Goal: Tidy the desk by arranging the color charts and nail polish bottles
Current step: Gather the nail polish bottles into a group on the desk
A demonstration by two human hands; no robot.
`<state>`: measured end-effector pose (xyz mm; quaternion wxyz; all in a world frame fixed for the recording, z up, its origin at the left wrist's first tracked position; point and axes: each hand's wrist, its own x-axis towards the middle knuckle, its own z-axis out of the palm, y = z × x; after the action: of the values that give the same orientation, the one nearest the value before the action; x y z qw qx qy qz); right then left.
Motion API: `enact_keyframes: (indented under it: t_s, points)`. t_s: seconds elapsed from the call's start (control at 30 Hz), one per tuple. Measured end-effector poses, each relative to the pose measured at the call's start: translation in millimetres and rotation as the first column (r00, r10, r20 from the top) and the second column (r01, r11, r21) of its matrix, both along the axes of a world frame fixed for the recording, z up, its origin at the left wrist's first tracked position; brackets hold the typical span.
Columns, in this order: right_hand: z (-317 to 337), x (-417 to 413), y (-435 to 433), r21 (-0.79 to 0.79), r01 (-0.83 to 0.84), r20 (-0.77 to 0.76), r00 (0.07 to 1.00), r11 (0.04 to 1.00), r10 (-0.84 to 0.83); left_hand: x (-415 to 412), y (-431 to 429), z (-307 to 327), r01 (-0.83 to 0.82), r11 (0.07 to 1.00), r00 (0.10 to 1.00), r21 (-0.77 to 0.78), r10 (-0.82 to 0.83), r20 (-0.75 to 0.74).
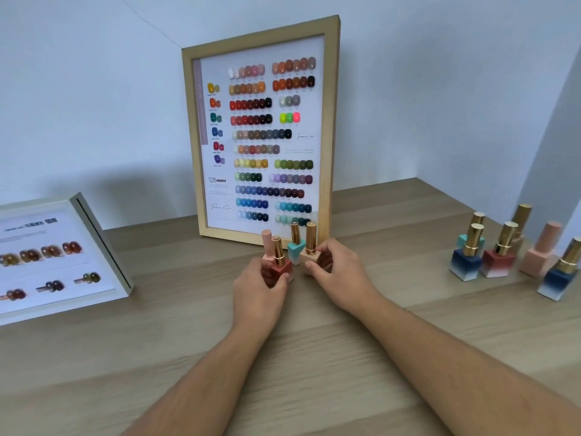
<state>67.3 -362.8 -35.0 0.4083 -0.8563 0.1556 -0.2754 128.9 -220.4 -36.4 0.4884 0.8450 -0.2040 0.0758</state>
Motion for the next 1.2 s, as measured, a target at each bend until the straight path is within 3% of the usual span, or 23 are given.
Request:
enact_keyframes:
  t_s: [0.13, 0.27, 0.53, 0.7, 0.9, 1.2]
  points:
    - [2, -32, -13, 0.011, 0.022, 0.026, 0.999, 1.0, -0.023, -12, 3, 7, 0.114, 0.993, 0.993, -0.023, -0.113, 0.036]
    - [4, -76, -36, -0.004, 0.062, 0.025, 0.998, 0.998, -0.062, -45, -4, 10, 0.341, 0.939, 0.931, 0.052, -0.345, 0.121]
    - [1, -184, -91, -0.04, 0.21, -0.047, 0.976, 0.977, -0.211, -108, -83, 14, 0.586, 0.81, 0.81, 0.001, -0.586, 0.016]
    - [-2, -241, -125, -0.017, 0.374, -0.023, 0.927, 0.927, -0.374, -139, -145, 10, 0.636, 0.77, 0.771, -0.053, -0.637, 0.003]
    - [-5, -268, -168, 0.033, 0.601, -0.001, 0.799, 0.799, -0.601, -161, -196, 6, 0.648, 0.762, 0.761, 0.017, -0.648, 0.04]
    - [-6, -259, -187, -0.062, 0.622, -0.089, 0.775, 0.78, -0.625, -165, -220, 2, 0.602, 0.789, 0.79, 0.124, -0.611, 0.056]
